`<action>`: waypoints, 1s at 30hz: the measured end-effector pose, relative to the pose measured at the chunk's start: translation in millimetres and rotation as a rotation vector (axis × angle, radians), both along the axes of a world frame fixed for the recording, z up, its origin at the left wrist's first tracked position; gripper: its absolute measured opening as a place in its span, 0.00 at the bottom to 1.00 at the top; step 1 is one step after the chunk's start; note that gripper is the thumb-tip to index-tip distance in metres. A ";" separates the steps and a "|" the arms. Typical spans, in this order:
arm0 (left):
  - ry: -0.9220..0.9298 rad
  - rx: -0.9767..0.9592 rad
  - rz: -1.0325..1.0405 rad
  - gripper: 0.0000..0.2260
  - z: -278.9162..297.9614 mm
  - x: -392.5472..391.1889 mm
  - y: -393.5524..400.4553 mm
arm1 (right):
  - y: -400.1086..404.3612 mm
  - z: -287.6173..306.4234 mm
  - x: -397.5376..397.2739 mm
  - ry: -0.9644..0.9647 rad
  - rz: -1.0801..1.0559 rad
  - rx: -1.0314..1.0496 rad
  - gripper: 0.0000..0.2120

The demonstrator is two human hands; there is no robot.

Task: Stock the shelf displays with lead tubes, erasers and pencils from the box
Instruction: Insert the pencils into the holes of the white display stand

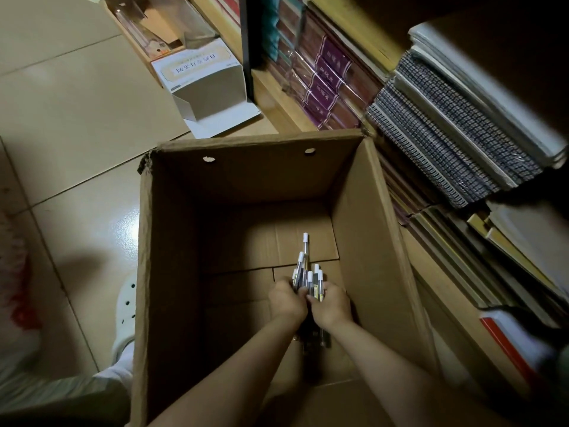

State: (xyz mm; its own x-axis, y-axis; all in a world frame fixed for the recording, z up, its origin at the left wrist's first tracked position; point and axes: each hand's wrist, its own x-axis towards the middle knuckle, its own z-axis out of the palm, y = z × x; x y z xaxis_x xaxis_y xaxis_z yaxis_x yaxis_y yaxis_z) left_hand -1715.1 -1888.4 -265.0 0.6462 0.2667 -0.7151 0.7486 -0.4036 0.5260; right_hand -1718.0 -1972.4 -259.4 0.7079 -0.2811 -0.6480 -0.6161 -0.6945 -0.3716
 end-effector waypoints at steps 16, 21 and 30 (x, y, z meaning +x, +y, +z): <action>-0.064 -0.056 -0.104 0.08 -4.8 -8.7 -11.2 | -3.4 9.2 3.4 0.063 -0.043 -0.118 0.13; -0.063 -0.238 0.062 0.08 -2.8 -11.0 -1.7 | -3.4 25.1 6.6 0.115 -0.064 -0.113 0.17; -0.039 -0.480 0.005 0.07 75.2 5.0 43.2 | -16.3 140.6 11.9 0.014 -0.089 0.467 0.05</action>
State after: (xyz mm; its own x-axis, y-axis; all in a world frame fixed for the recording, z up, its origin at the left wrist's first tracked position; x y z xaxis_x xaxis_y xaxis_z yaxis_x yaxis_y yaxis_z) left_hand -1710.1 -1845.3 -189.8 0.6748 -0.0844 -0.7332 0.7258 -0.1045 0.6800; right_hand -1706.1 -1988.7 -118.8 0.6843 -0.0167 -0.7290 -0.6732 -0.3989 -0.6227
